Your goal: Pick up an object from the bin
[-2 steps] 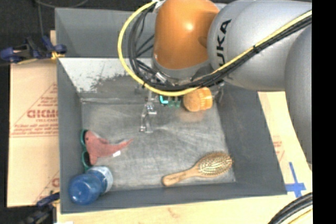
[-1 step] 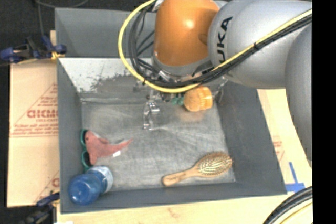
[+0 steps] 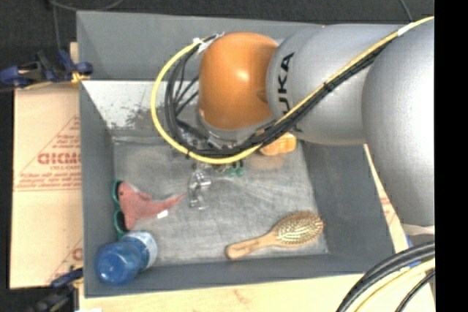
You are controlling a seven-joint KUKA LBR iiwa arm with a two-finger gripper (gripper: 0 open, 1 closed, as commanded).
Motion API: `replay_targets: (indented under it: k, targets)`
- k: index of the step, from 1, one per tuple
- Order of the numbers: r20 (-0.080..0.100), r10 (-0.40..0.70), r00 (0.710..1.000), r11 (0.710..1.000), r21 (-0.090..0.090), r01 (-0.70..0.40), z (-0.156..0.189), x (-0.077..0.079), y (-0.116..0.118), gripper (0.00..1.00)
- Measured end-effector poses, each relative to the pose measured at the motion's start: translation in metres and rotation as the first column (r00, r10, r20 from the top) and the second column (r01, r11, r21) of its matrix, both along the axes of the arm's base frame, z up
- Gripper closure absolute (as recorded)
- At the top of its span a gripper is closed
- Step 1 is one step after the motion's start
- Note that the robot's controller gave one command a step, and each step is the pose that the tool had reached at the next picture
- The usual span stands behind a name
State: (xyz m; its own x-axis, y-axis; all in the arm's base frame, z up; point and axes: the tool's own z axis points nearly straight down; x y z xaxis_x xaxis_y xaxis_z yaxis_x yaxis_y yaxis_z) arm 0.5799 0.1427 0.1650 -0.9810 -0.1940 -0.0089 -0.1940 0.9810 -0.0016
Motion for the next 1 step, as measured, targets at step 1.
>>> replay_targets:
  k: [1]
  targets:
    - [-0.015, -0.039, 0.999, 0.999, 0.002, 0.039, -0.0264, -0.0038, -0.0177, 0.00]
